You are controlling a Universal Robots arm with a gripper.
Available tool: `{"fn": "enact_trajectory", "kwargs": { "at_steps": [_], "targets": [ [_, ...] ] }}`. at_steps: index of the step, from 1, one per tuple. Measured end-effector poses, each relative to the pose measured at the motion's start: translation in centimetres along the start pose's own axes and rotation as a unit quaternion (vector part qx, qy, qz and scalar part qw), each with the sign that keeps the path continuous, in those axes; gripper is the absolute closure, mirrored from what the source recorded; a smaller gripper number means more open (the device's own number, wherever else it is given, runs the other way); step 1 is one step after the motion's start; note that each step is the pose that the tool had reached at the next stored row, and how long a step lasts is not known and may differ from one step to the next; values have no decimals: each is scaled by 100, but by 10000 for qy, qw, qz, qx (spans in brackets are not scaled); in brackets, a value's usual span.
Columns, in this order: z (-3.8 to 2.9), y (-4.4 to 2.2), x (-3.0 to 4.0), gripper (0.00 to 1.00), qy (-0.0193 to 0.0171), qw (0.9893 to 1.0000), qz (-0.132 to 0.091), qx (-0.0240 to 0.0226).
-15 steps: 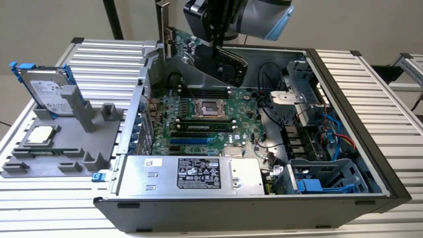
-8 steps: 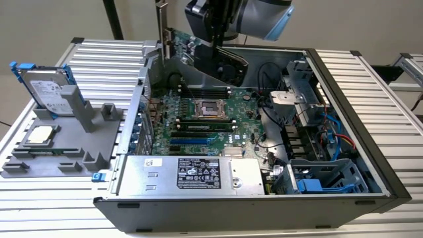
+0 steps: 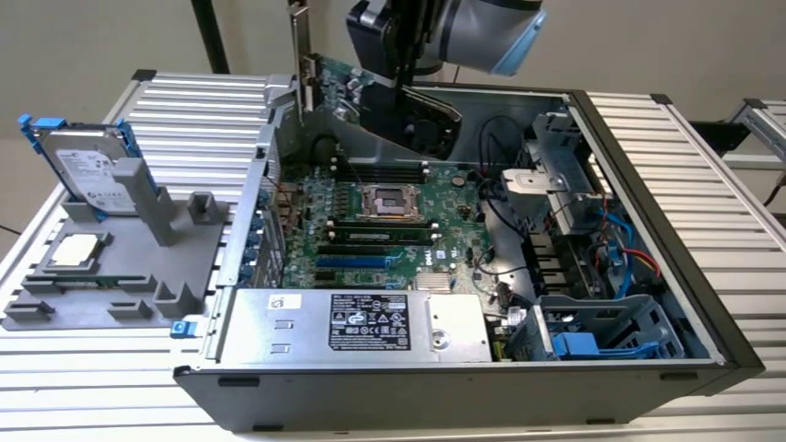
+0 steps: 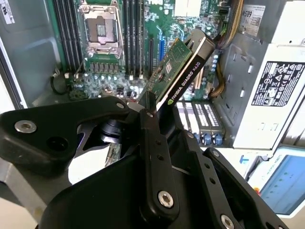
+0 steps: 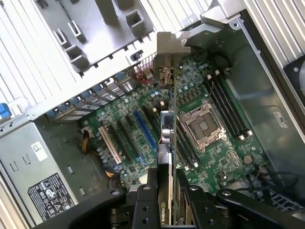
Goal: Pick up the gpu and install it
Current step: 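Insert the gpu into the slot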
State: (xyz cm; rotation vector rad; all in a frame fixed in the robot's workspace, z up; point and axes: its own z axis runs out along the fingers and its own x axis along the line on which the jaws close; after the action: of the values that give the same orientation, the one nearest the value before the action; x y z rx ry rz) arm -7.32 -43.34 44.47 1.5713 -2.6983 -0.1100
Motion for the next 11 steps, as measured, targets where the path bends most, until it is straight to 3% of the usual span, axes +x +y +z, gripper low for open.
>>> {"fn": "enact_trajectory", "kwargs": {
  "at_steps": [11],
  "targets": [
    [0,0,0,100,21,9995,-303,-6]
  ]
}}
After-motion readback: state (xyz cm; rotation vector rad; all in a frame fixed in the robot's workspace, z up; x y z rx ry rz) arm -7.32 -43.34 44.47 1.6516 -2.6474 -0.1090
